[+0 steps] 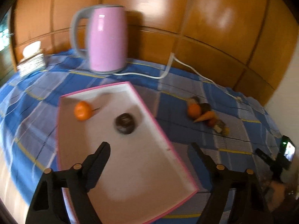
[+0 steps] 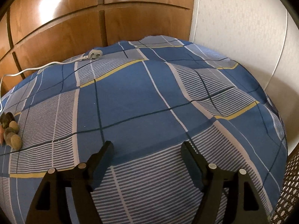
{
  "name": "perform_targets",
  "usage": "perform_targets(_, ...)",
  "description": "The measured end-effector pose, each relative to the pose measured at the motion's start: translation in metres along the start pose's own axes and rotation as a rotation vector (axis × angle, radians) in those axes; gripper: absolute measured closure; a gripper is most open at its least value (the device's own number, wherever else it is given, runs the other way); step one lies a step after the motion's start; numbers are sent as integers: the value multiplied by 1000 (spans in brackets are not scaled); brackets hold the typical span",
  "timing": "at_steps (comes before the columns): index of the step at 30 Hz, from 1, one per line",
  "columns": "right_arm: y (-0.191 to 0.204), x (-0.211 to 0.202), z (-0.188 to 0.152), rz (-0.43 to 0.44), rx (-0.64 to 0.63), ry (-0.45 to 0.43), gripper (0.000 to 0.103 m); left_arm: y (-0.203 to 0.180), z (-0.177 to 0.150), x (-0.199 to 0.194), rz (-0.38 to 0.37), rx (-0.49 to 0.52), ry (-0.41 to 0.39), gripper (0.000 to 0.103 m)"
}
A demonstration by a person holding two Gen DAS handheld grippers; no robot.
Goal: Organize fruits
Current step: 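Move the left gripper back toward the produce cluster, then grasp the orange carrot with the left gripper and lift it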
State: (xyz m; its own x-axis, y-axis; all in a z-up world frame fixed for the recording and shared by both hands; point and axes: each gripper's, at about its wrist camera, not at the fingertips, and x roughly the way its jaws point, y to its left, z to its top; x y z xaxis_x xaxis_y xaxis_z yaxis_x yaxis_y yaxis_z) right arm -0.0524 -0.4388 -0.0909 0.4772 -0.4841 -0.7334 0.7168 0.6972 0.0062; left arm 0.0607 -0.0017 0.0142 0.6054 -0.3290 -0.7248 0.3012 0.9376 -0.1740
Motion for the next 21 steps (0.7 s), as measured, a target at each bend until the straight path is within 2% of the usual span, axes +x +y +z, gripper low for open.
perform_targets(4,0,1,0,-1,-5,-1,25,-18,17,22,-71,23,56,35)
perform_targets(8,0,1,0,-1,-6,-2,24,-36,26,38,-95,67,95,51)
perform_targets(15,2,1,0,-3,-10,-2,23,-56,42,71,-120,92,158,55)
perform_targets(18,3,2,1,-4,-11,-3,22,-69,46,81,-154,119,175,63)
perform_targets(21,2,1,1,-4,-10,-2,21,-94,46,88,-199,221,163,75)
